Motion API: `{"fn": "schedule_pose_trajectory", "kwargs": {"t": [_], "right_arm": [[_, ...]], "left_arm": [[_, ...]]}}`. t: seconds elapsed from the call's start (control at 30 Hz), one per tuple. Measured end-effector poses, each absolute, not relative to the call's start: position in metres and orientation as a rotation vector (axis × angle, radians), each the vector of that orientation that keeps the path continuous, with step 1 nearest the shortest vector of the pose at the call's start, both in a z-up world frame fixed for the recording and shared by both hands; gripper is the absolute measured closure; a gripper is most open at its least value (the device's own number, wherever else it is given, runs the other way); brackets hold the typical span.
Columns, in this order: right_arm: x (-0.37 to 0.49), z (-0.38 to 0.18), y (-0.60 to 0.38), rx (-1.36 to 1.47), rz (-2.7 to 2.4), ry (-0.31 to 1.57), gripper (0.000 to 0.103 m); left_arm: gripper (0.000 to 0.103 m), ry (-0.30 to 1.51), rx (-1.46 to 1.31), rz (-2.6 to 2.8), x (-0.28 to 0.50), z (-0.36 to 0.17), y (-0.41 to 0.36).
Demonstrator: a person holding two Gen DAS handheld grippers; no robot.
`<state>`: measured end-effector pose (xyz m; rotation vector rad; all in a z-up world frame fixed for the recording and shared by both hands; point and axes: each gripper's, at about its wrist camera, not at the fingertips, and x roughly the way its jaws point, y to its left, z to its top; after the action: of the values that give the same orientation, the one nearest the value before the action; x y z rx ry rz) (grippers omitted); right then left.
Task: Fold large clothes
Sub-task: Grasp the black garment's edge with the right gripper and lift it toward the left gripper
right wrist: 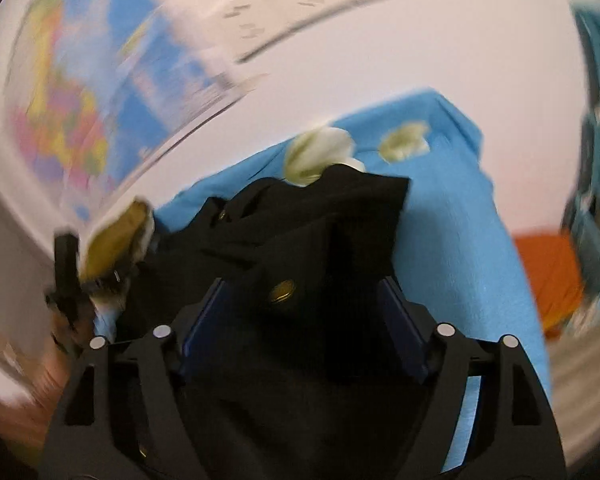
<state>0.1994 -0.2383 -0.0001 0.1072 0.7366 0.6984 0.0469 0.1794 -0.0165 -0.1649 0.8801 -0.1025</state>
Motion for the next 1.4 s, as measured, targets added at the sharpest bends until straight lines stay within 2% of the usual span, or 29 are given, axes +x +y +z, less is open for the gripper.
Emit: {"fn": "schedule_pose_trajectory", "kwargs": {"t": [0.03, 0.1, 0.17, 0.2, 0.23, 0.27, 0.33, 0.4, 0.47, 0.57, 0.63, 0.67, 0.8, 0.83, 0.9, 1.1, 1.23, 1.4], "right_arm": [[0.201, -0.001, -0.234, 0.075, 0.69, 0.735, 0.021], [0.21, -0.009, -0.221, 0.048, 0.691, 0.766, 0.021], [0.221, -0.016, -0.211, 0.025, 0.697, 0.796, 0.042], [0.225, -0.018, -0.206, 0.01, 0.696, 0.811, 0.064], [0.229, -0.017, -0.202, -0.002, 0.695, 0.811, 0.08], [0.227, -0.012, -0.2, -0.01, 0.697, 0.789, 0.087], [0.227, 0.015, -0.203, 0.017, 0.709, 0.705, 0.088], [0.228, 0.044, -0.208, 0.07, 0.735, 0.605, 0.091], [0.238, 0.06, -0.211, 0.11, 0.723, 0.558, 0.091], [0.264, 0.049, -0.2, 0.088, 0.684, 0.621, 0.091], [0.285, 0.018, -0.188, 0.034, 0.652, 0.75, 0.09], [0.292, 0.0, -0.183, 0.006, 0.612, 0.801, 0.089], [0.296, -0.024, -0.191, 0.043, 0.588, 0.845, 0.08], [0.293, -0.022, -0.195, 0.048, 0.583, 0.831, 0.066], [0.282, -0.011, -0.205, 0.055, 0.565, 0.783, 0.054], [0.229, 0.026, -0.212, -0.005, 0.646, 0.616, 0.054], [0.234, 0.008, -0.178, -0.145, 0.68, 0.698, 0.058], [0.271, -0.03, -0.164, -0.107, 0.668, 0.855, 0.057]], "left_arm": [[0.02, 0.87, -0.127, -0.09, 0.046, -0.015, 0.177], [0.02, 0.871, -0.072, -0.076, 0.047, -0.016, 0.173], [0.023, 0.919, -0.058, -0.062, 0.056, -0.025, 0.169], [0.036, 0.932, -0.043, -0.047, 0.059, -0.029, 0.168], [0.05, 0.953, -0.015, -0.031, 0.064, -0.035, 0.164], [0.057, 0.964, -0.009, -0.033, 0.067, -0.038, 0.163], [0.087, 0.945, -0.023, 0.001, 0.07, -0.035, 0.167], [0.095, 0.908, -0.036, 0.025, 0.072, -0.024, 0.171], [0.095, 0.886, -0.108, 0.006, 0.075, -0.013, 0.177], [0.091, 0.893, -0.071, 0.063, 0.079, -0.015, 0.175], [0.074, 0.916, -0.046, 0.085, 0.079, -0.023, 0.172], [0.071, 0.919, -0.037, 0.084, 0.078, -0.026, 0.171], [0.043, 0.919, -0.034, 0.022, 0.068, -0.03, 0.167], [0.041, 0.908, -0.037, -0.003, 0.064, -0.029, 0.164], [0.04, 0.895, 0.005, -0.016, 0.058, -0.031, 0.156], [0.038, 0.918, 0.052, -0.014, 0.055, -0.049, 0.147], [0.03, 0.919, 0.061, 0.023, 0.064, -0.054, 0.146], [0.03, 0.908, 0.037, 0.049, 0.057, -0.048, 0.146]]}}
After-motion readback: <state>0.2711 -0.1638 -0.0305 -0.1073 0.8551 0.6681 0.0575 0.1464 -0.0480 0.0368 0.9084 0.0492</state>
